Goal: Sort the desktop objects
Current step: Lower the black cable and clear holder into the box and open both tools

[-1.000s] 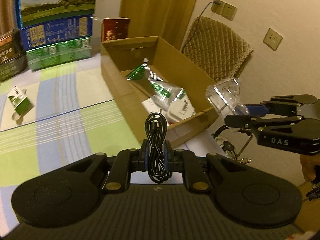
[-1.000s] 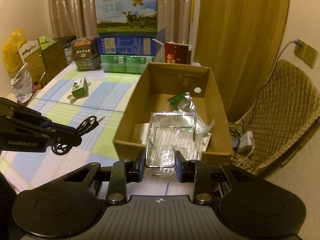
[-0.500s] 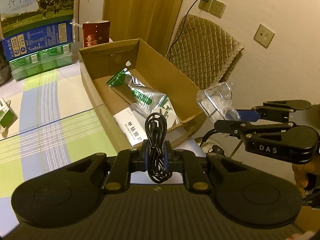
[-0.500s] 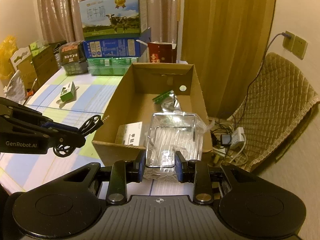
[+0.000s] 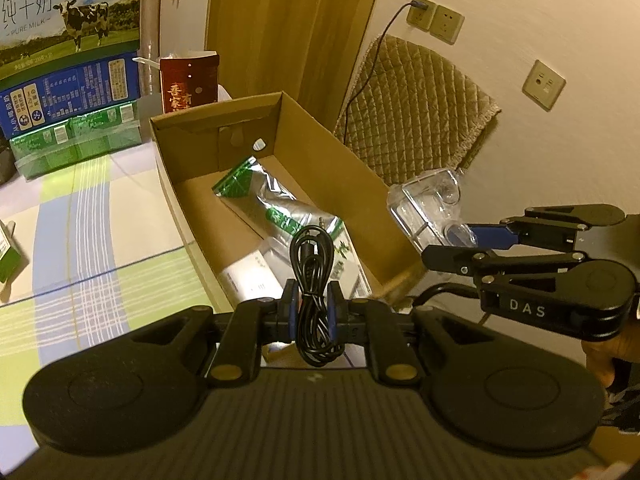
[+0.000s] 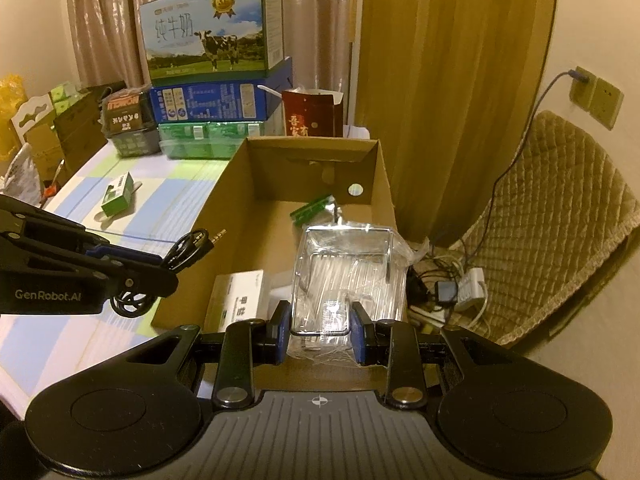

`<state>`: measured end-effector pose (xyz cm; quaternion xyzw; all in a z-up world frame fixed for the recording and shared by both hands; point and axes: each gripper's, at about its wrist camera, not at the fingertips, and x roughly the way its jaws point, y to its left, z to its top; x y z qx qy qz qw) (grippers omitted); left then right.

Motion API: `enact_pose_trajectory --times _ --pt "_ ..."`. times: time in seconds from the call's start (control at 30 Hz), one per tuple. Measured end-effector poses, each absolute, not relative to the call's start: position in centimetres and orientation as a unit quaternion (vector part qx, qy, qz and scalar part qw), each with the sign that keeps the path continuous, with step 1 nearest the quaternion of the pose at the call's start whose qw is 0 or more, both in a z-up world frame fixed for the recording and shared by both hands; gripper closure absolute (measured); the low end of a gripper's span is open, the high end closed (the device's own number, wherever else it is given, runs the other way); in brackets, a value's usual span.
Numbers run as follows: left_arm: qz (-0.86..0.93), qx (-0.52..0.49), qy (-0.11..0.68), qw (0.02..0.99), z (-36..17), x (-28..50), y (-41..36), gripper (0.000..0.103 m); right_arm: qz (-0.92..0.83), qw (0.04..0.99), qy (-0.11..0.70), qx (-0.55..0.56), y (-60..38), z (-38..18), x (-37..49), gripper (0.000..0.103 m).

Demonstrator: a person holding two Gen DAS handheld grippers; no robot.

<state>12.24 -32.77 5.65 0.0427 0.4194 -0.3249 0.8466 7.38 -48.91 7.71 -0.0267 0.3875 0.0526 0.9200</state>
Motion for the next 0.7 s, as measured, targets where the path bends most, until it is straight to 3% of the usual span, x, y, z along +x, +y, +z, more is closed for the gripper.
enact_pose_trajectory --times 0.7 --pt "-0.295 0.020 0.436 0.850 4.1 18.7 -33.8 0.092 0.055 0.914 0.399 -0.047 -48.7 6.7 13.6 0.076"
